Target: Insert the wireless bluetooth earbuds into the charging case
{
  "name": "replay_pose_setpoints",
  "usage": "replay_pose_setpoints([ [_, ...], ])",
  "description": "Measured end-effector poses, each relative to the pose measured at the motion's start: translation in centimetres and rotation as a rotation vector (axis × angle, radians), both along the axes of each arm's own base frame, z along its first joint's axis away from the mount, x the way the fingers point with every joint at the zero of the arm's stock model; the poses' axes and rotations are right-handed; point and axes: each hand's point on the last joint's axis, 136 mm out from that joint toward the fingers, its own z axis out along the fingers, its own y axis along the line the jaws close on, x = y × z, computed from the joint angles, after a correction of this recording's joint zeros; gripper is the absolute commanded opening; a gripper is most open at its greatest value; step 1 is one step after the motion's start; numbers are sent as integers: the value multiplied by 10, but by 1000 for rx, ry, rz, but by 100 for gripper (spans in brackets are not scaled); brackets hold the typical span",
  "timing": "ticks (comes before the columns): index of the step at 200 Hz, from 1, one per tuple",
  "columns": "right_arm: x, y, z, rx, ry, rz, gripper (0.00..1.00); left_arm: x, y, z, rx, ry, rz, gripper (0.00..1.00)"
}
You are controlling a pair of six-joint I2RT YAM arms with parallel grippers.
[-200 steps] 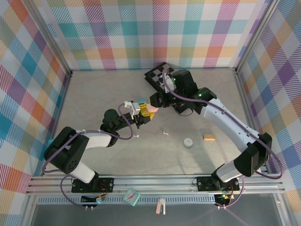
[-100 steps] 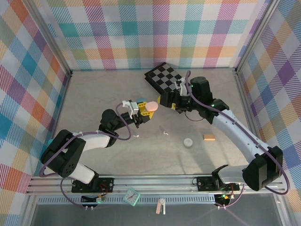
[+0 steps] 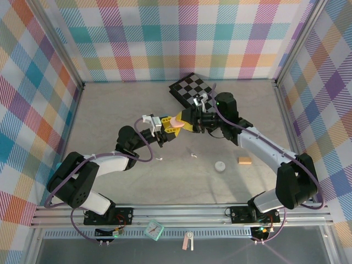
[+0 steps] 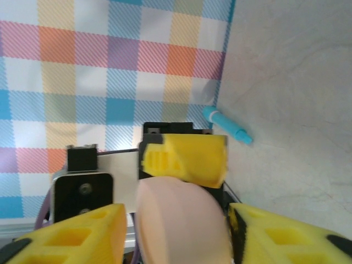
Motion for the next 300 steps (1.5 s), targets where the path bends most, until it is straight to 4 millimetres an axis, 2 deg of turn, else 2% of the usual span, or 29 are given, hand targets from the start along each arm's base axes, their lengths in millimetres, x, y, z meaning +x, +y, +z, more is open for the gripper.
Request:
replay_pose_setpoints([
  [33, -2, 0, 1, 8, 15, 11, 30, -1, 1, 4, -11, -18, 0, 21],
  [69, 0, -2, -3, -18, -4, -11, 21, 0, 0, 1, 0, -7, 1, 49],
  [96, 9, -10, -17, -80, -11, -68, 19, 0, 2, -11, 33, 9, 18, 80],
  [116, 23, -22, -26, -123, -25, -131, 19, -4, 7, -26, 83, 33, 43, 85],
  [130, 34, -30, -35, -159, -37, -174, 23, -6, 12, -36, 126, 51, 68, 91],
  [148, 50, -37, -61, -235, -36, -227, 24, -7, 17, -46, 192, 69, 101, 98],
  [180, 75, -42, -128, -403, 36, -272, 24, -7, 30, -65, 300, 103, 176, 100],
  [207, 92, -41, -169, -508, 75, -283, 23, -9, 41, -86, 378, 145, 223, 100],
  [249, 122, -22, -198, -575, 66, -275, 23, -13, 49, -111, 442, 208, 247, 100],
  [300, 146, -5, -227, -621, 79, -264, 25, -15, 53, -107, 450, 208, 267, 100],
])
